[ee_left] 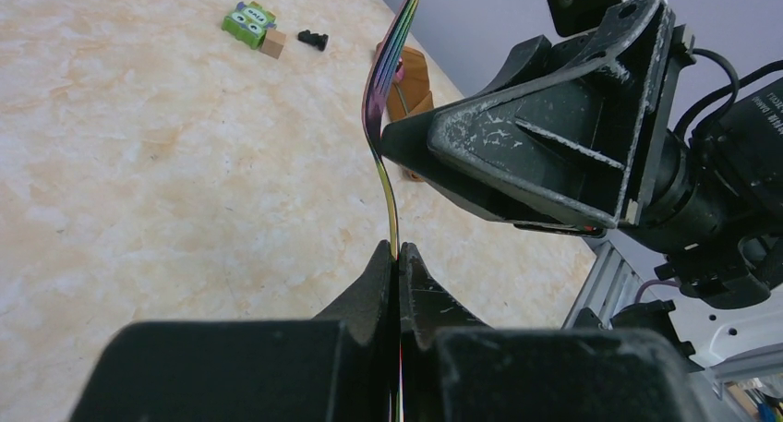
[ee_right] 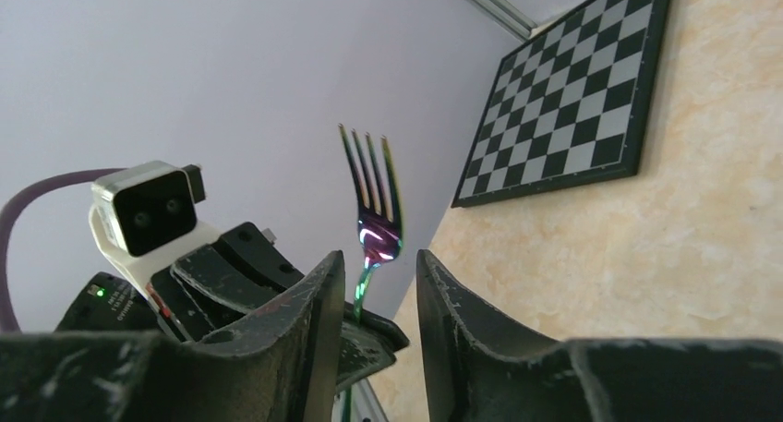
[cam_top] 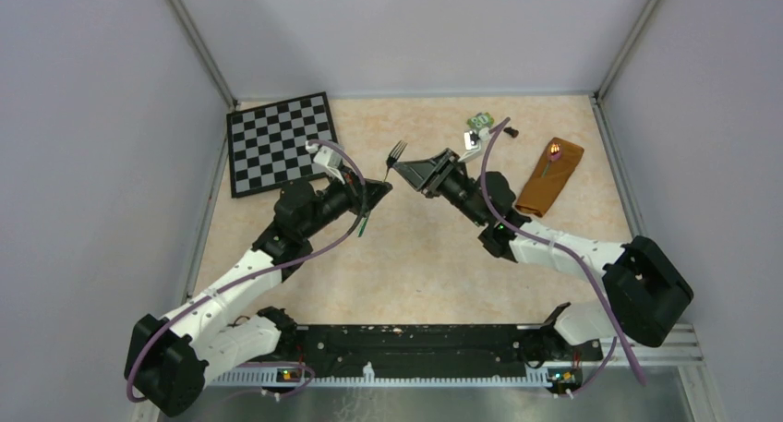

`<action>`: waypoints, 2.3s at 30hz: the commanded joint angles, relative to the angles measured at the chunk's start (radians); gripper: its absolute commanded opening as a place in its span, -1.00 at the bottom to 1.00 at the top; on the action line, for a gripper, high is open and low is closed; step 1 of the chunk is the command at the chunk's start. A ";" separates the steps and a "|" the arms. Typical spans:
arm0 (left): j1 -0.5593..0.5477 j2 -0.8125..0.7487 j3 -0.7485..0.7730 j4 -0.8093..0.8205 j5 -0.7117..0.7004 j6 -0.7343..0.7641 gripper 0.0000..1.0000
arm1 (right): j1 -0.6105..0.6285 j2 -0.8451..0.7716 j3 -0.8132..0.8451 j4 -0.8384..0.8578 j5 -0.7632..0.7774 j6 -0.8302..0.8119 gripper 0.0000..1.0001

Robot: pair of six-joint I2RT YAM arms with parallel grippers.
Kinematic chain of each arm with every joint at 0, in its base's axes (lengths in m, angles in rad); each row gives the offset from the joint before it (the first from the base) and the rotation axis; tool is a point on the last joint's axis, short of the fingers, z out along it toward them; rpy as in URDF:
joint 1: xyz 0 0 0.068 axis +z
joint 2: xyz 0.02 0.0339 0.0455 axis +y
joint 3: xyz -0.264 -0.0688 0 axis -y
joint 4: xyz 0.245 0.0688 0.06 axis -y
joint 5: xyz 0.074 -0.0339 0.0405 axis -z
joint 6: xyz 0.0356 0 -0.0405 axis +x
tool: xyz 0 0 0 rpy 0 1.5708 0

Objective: Fold the napkin into a case and place the utensils inside
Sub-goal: Pass from the left arm to the right, then insert the fork into the folded napkin.

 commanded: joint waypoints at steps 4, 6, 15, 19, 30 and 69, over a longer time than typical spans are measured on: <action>-0.001 -0.008 0.000 0.074 0.028 -0.041 -1.00 | -0.036 -0.016 -0.030 0.095 -0.030 -0.001 -0.30; -0.001 -0.007 -0.002 0.086 0.046 -0.070 -1.00 | -0.043 -0.003 -0.037 0.154 -0.053 0.011 -0.31; -0.001 0.008 -0.026 0.160 0.084 -0.147 -1.00 | -0.065 0.040 -0.042 0.252 -0.096 0.064 -0.45; -0.002 0.019 -0.031 0.184 0.098 -0.163 -1.00 | -0.076 0.044 -0.046 0.271 -0.107 0.070 -0.53; -0.004 0.086 -0.021 0.251 0.117 -0.190 -1.00 | -0.119 0.119 -0.042 0.390 -0.206 0.079 -1.00; -0.398 1.358 0.850 0.320 0.094 -0.386 -0.28 | -1.288 0.793 1.002 -0.818 -0.862 -0.906 -1.00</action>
